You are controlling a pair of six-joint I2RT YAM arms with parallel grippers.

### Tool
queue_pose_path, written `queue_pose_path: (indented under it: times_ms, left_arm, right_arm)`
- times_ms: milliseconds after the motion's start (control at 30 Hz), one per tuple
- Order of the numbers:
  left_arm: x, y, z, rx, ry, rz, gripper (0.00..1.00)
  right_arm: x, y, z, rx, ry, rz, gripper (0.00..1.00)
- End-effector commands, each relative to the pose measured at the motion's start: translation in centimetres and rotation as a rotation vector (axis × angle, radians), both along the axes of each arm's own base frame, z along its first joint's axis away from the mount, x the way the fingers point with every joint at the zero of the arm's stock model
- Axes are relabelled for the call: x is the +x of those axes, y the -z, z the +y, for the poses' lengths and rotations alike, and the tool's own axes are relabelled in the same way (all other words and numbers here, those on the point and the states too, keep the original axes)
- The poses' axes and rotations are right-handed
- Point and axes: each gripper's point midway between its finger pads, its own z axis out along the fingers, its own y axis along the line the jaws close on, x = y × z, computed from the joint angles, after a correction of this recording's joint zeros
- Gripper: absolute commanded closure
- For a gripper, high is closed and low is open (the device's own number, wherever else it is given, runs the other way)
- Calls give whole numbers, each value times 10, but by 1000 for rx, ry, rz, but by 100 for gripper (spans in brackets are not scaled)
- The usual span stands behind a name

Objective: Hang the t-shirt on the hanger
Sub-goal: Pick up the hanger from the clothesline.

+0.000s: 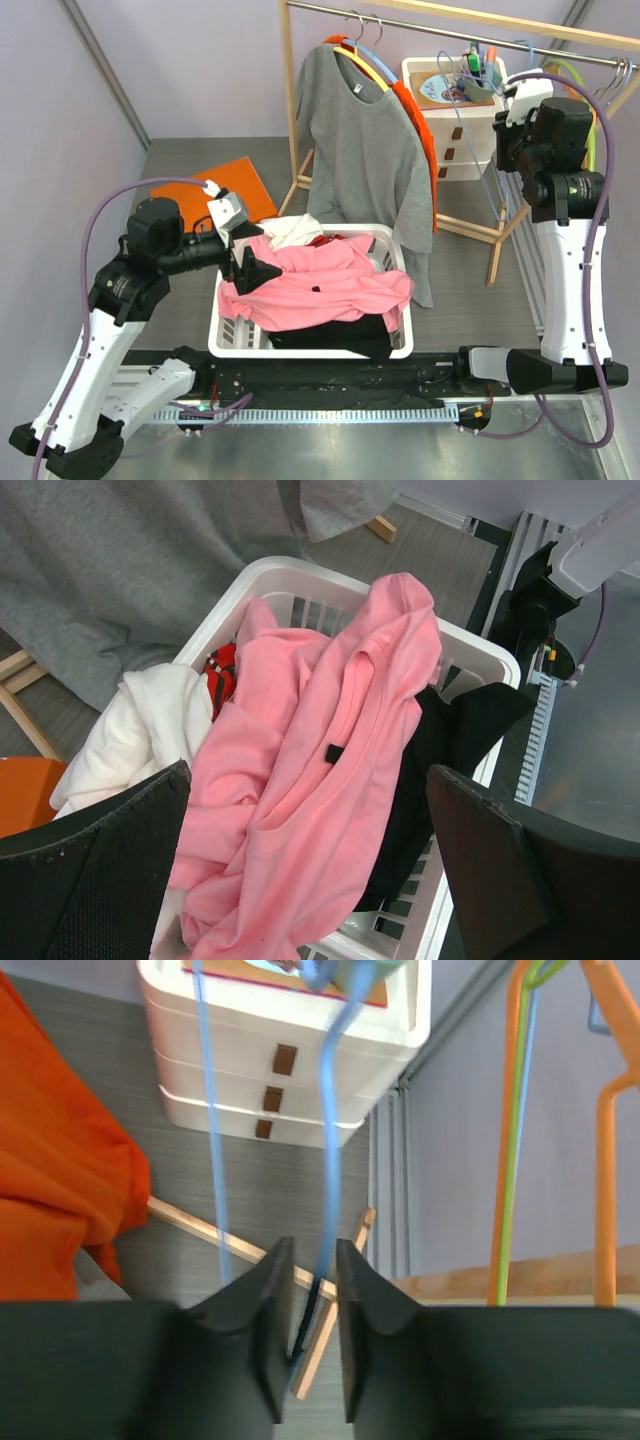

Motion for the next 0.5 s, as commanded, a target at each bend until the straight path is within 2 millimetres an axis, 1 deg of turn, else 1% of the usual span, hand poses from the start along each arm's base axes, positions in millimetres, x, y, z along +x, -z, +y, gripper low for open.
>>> queue_pose_path:
  times_ms: [0, 100, 133, 200, 300, 400, 433, 467]
  left_arm:
    - [2, -13, -4, -35, 16, -36, 0]
    - [3, -14, -4, -34, 11, -38, 0]
    - [4, -13, -4, -32, 9, -38, 0]
    - [4, -13, -4, -30, 8, -39, 0]
    - [5, -11, -4, -27, 9, -36, 0]
    - [6, -12, -5, -26, 11, -37, 0]
    - [7, -12, -4, -25, 8, -39, 0]
    - [7, -11, -4, -24, 9, -39, 0]
  right_arm:
    - [5, -36, 10, 25, -57, -153, 85]
    - [9, -40, 7, 27, -42, -176, 99]
    - [10, -40, 7, 31, -42, -179, 99]
    - [10, -49, 9, 40, -51, -226, 99]
    - [-1, -64, 10, 47, -54, -312, 99]
    - [-4, -67, 10, 51, -52, -341, 99]
    - [-8, -71, 16, 55, -88, -362, 99]
    - [-10, -73, 17, 55, -93, -373, 99]
